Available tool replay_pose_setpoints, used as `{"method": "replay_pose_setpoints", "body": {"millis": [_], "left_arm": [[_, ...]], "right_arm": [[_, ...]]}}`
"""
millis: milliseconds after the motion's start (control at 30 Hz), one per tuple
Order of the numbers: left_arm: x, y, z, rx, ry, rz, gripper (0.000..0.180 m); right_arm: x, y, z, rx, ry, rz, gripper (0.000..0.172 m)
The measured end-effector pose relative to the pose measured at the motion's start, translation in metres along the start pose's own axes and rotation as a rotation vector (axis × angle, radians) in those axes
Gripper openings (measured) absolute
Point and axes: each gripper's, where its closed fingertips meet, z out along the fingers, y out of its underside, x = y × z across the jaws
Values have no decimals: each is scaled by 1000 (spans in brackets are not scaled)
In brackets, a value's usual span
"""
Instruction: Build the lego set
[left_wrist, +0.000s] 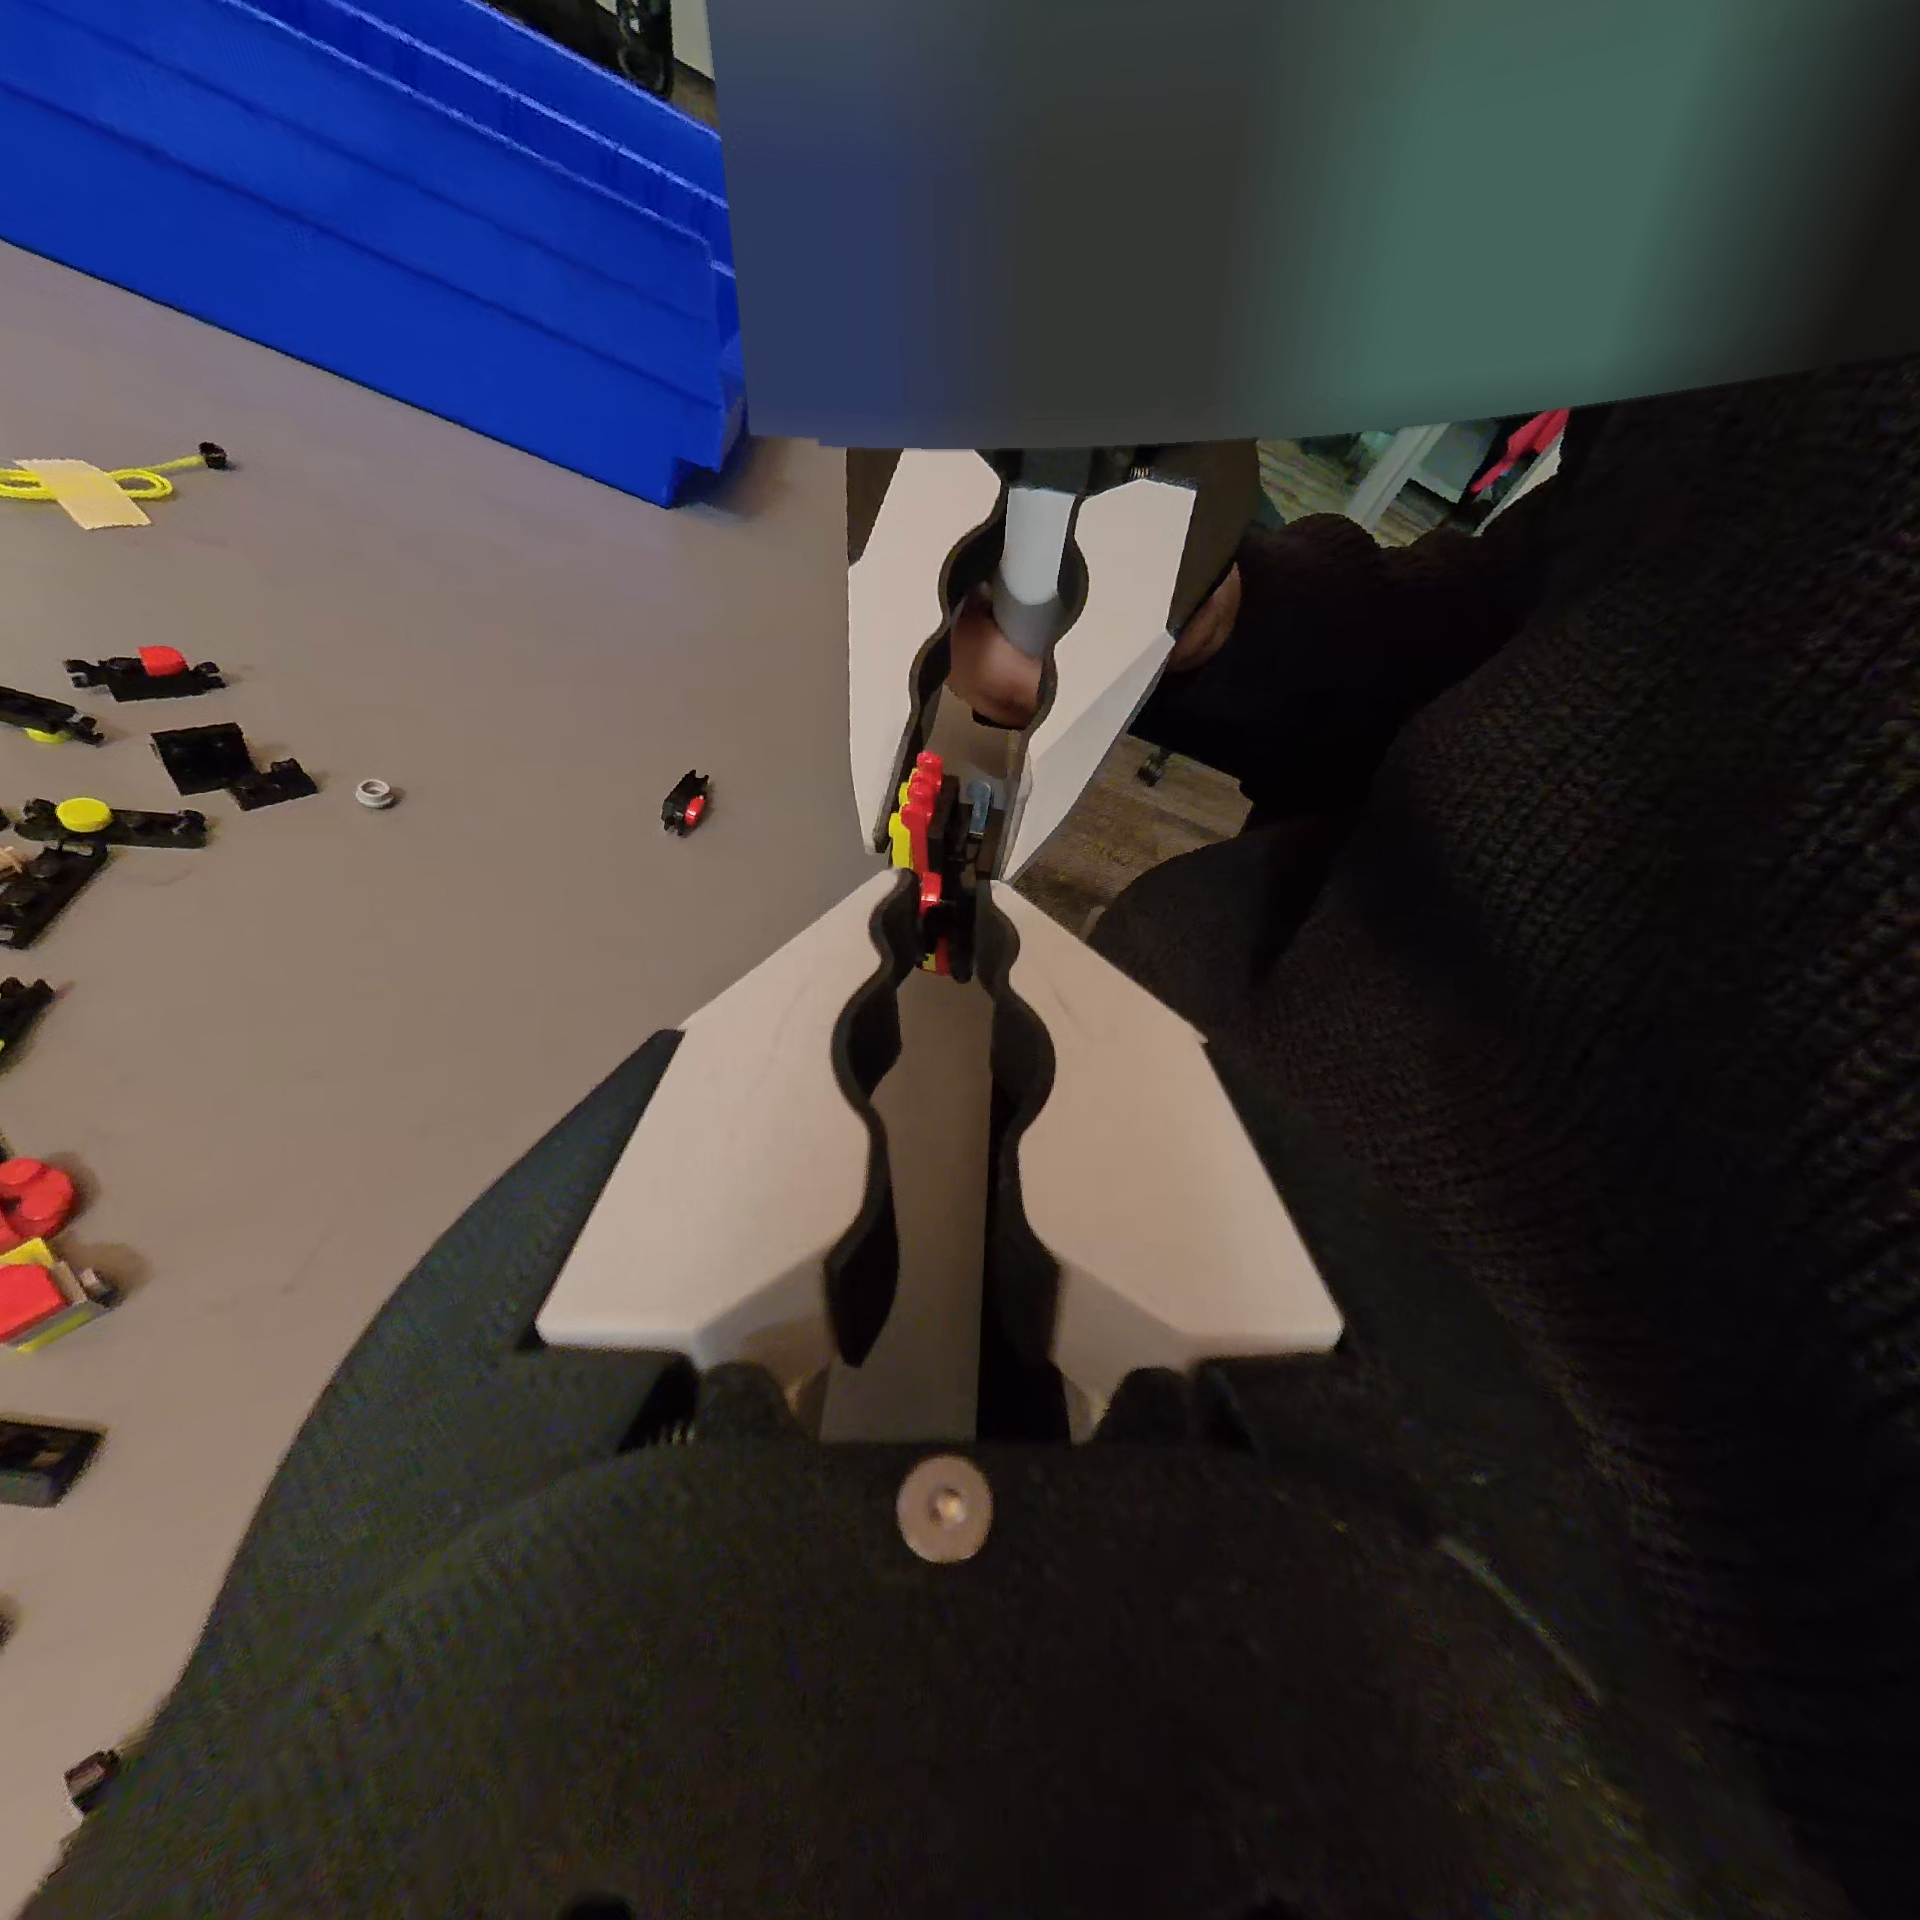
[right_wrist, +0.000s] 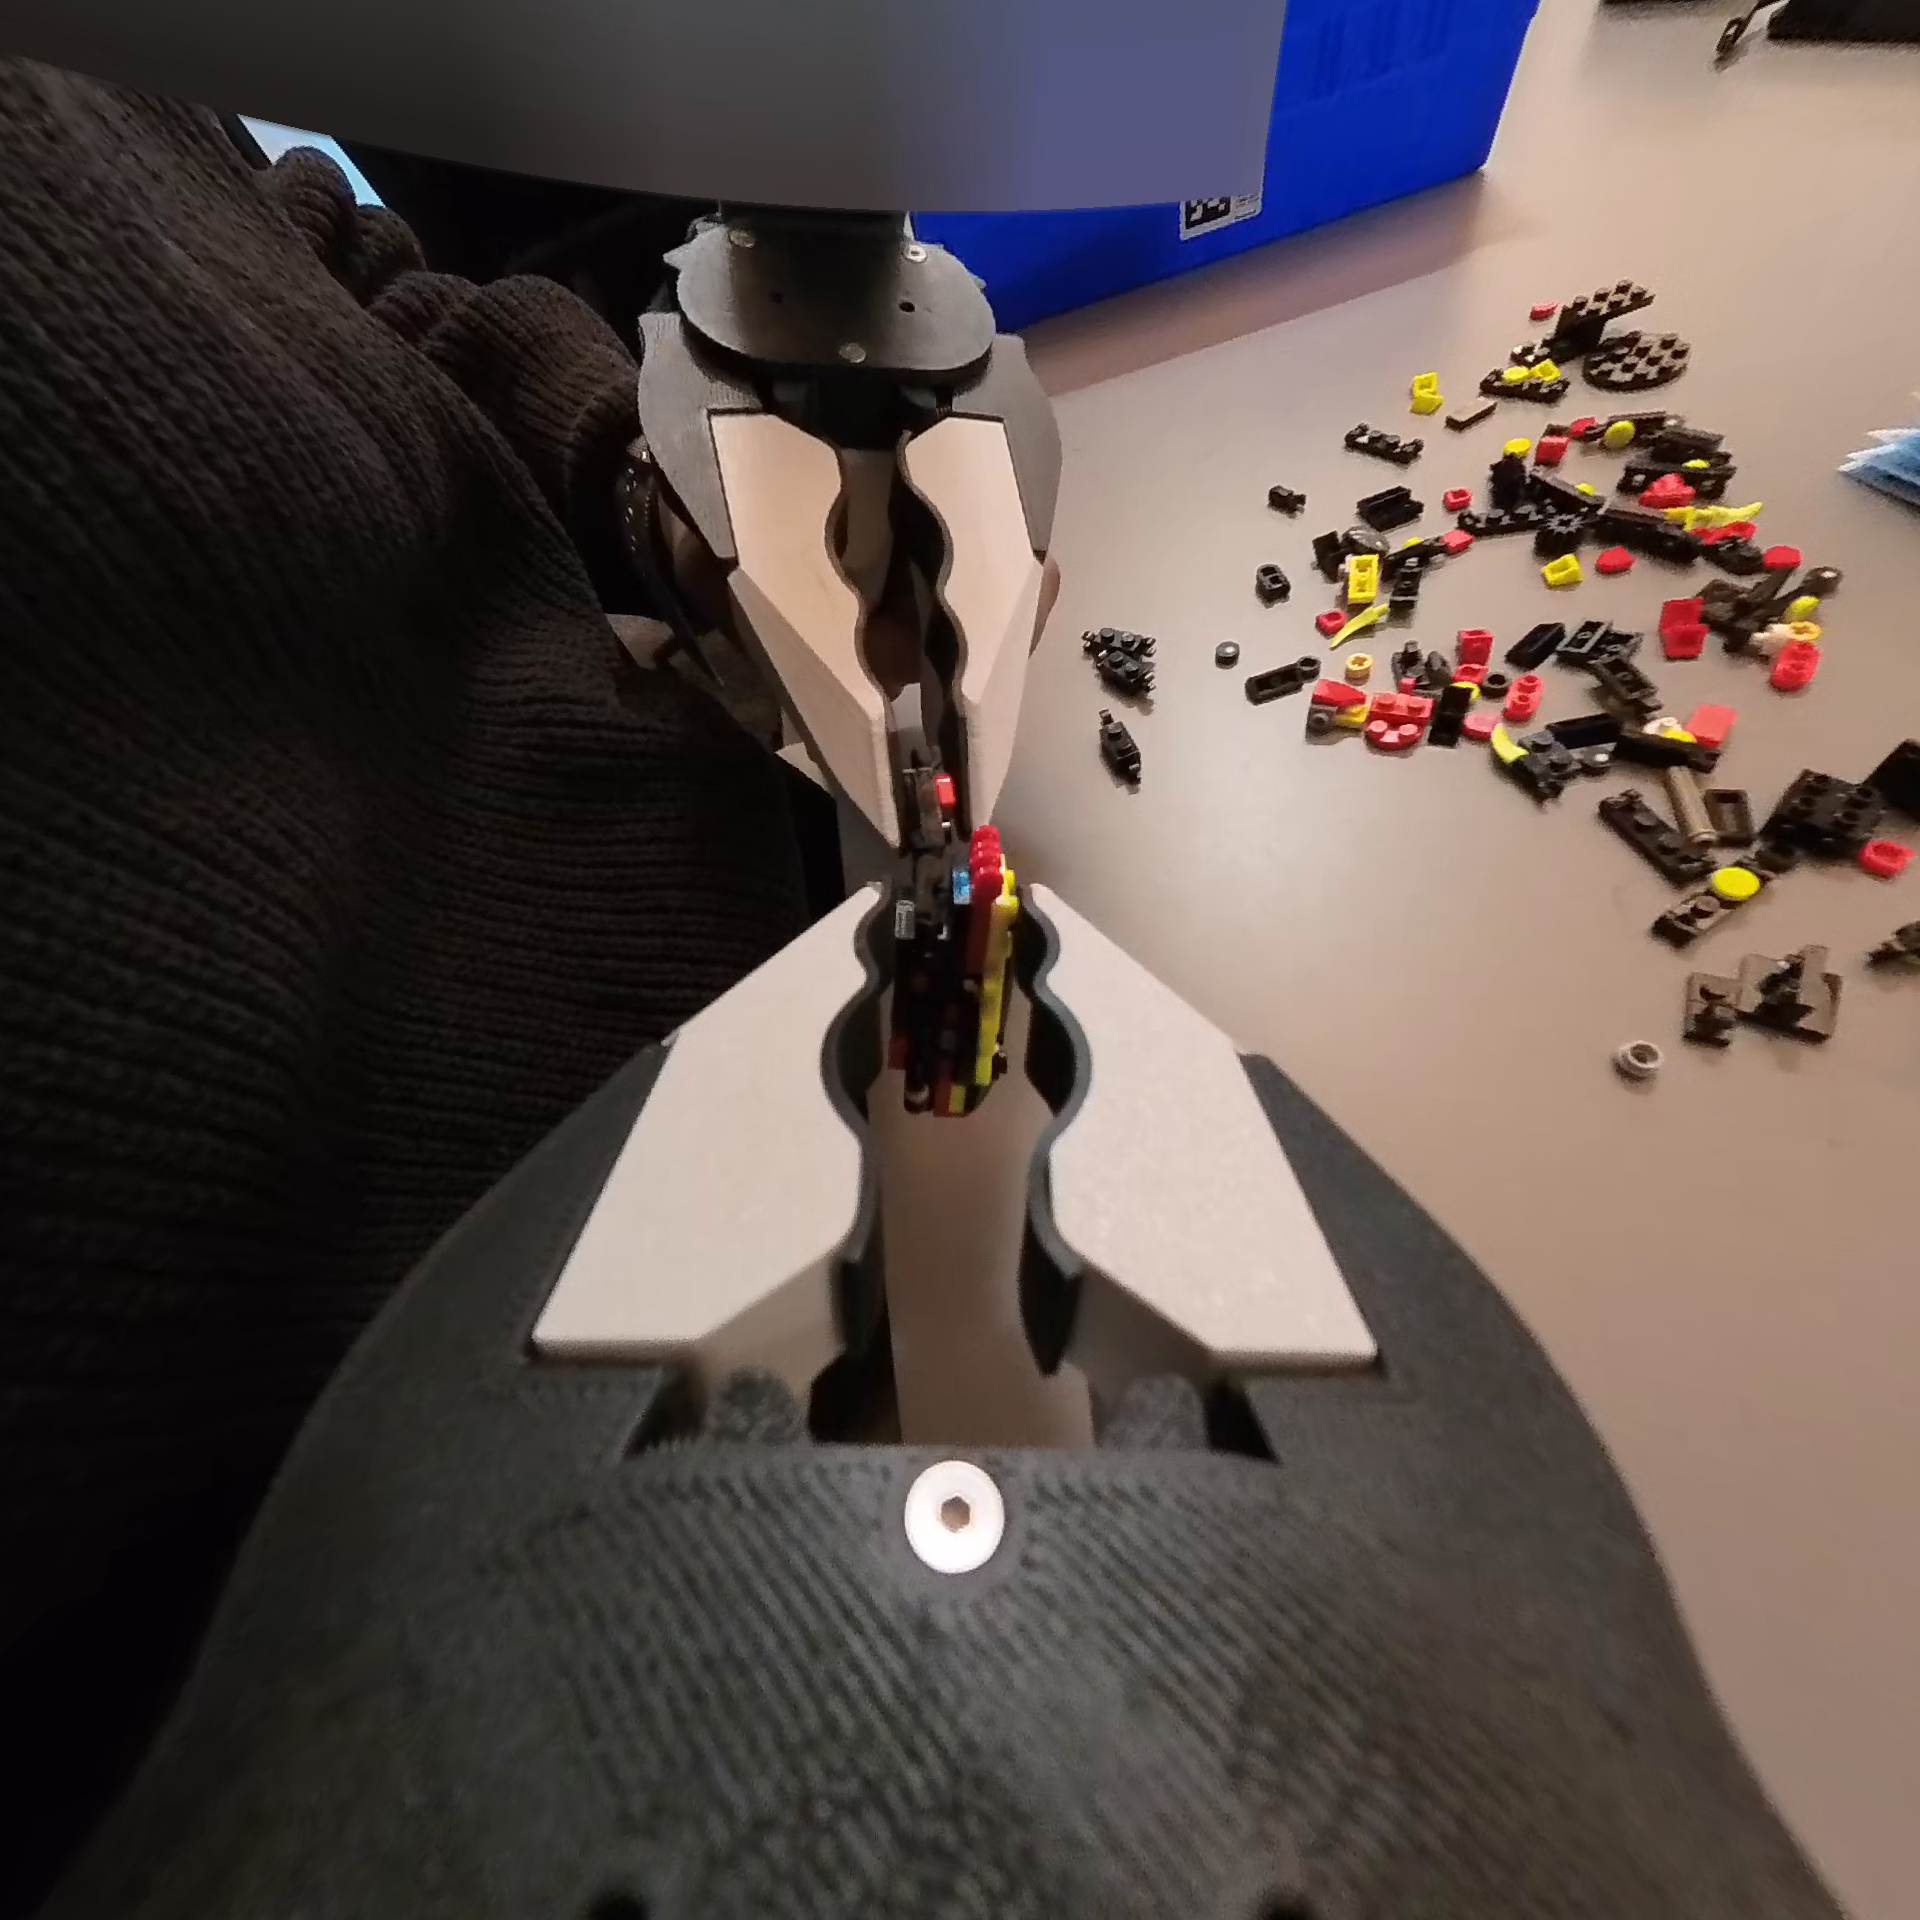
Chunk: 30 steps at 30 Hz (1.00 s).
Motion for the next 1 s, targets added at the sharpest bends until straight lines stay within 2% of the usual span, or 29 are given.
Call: {"method": "replay_pose_setpoints", "body": {"millis": [1000], "left_arm": [[-9, -5, -2, 42, 35, -104, 6]], "right_arm": [[9, -4, 1, 44, -38, 89, 20]]}}
